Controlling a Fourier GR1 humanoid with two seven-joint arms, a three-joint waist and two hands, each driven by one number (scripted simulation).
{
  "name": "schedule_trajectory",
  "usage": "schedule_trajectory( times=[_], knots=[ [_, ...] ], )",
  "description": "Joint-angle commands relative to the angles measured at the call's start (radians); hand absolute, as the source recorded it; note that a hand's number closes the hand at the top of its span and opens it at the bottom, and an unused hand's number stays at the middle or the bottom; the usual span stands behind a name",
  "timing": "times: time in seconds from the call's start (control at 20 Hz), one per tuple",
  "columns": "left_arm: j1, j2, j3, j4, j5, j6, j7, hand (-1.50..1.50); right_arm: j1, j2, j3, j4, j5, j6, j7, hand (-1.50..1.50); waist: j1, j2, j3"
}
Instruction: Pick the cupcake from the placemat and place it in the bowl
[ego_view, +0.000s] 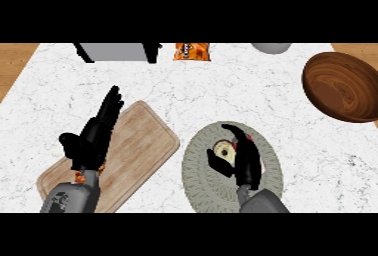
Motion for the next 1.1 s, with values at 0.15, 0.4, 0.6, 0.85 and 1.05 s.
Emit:
schedule_trajectory(
  times=[0.15, 0.4, 0.6, 0.85, 1.05],
  knots=[
    [0.004, -0.041, -0.029, 0.007, -0.042, 0.028, 0.003, 0.00, -0.039, 0.030, 0.053, 0.123, 0.016, 0.039, -0.049, 1.50, 0.000, 0.013, 0.010],
    [0.035, 0.002, 0.010, 0.009, -0.012, -0.012, -0.037, 0.00, 0.033, -0.126, 0.145, -0.045, -0.173, 0.283, -0.275, 1.50, -0.006, 0.013, 0.012],
    [0.012, -0.003, 0.006, -0.005, -0.003, -0.016, -0.009, 0.00, 0.046, -0.261, 0.281, -0.107, -0.186, 0.506, -0.465, 1.50, 0.015, 0.011, 0.016],
    [0.030, 0.003, 0.021, -0.004, 0.001, -0.011, -0.011, 0.00, 0.093, -0.469, 0.266, -0.278, -0.315, 0.680, -0.781, 1.50, -0.028, 0.004, 0.016],
    [0.054, 0.015, 0.037, -0.002, -0.007, 0.002, -0.023, 0.00, 0.125, -0.641, 0.161, -0.401, -0.448, 0.786, -1.032, 1.50, -0.060, -0.001, 0.015]
  ],
)
